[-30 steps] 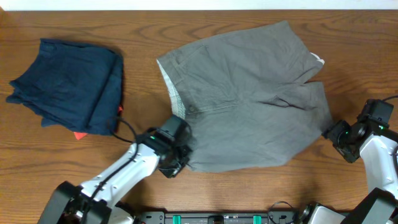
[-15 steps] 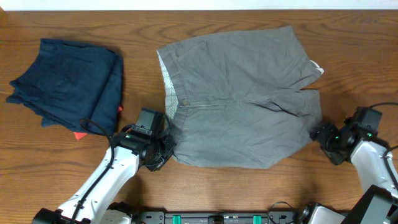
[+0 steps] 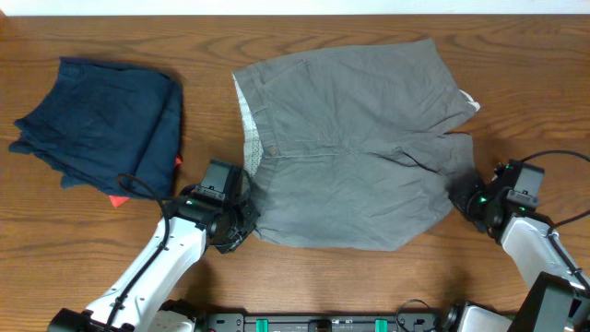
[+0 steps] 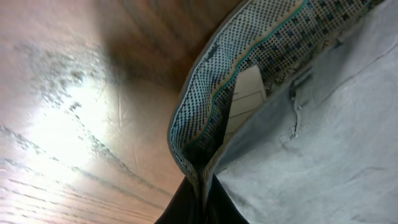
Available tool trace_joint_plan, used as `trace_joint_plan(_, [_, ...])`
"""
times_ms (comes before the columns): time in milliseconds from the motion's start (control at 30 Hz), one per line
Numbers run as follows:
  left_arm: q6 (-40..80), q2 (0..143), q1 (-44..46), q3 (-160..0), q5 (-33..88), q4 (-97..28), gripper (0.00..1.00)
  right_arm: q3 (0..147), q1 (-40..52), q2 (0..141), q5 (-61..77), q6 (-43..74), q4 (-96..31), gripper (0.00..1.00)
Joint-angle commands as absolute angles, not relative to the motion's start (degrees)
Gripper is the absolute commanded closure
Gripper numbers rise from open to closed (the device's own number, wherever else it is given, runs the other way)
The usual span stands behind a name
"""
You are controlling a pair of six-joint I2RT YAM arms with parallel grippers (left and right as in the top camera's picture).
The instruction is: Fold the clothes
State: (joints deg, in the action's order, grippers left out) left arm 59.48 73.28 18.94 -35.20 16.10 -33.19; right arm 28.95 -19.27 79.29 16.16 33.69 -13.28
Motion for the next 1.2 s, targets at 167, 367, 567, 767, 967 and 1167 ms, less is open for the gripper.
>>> trace_joint_plan(167, [47.3,68.6,18.6,-39.8,10.7,-39.1,0.94,42.4,-23.0,75.9,16.7,24.5,-39.7,0.99])
trace_joint_plan(367, [43.1,61.1,18.6,-43.7,2.8,-41.9,0.94,62.5,-25.1,76.4,8.1,15.3,-63.8,0.98])
trace_joint_plan(567, [43.1,60.1,18.6,-43.7,0.8,-38.3,0.94,64.2,-24.6,77.5,7.4,15.4,-54.7,0.46])
trace_joint_plan(767, [43.1,63.7,18.6,-43.7,0.8,-37.8,0.94,61.9,-22.1,79.2,8.6,14.9,-65.9,0.44])
trace_joint_plan(967, [43.1,67.1,18.6,-43.7,0.8,-34.3,0.94,53.4,-17.3,79.2,11.6,14.5,-68.3,0.41])
trace_joint_plan(1167, [43.1,69.8,18.6,-43.7,0.8,-30.7,0.94,43.8,-11.1,79.2,17.0,15.1,-62.6,0.42])
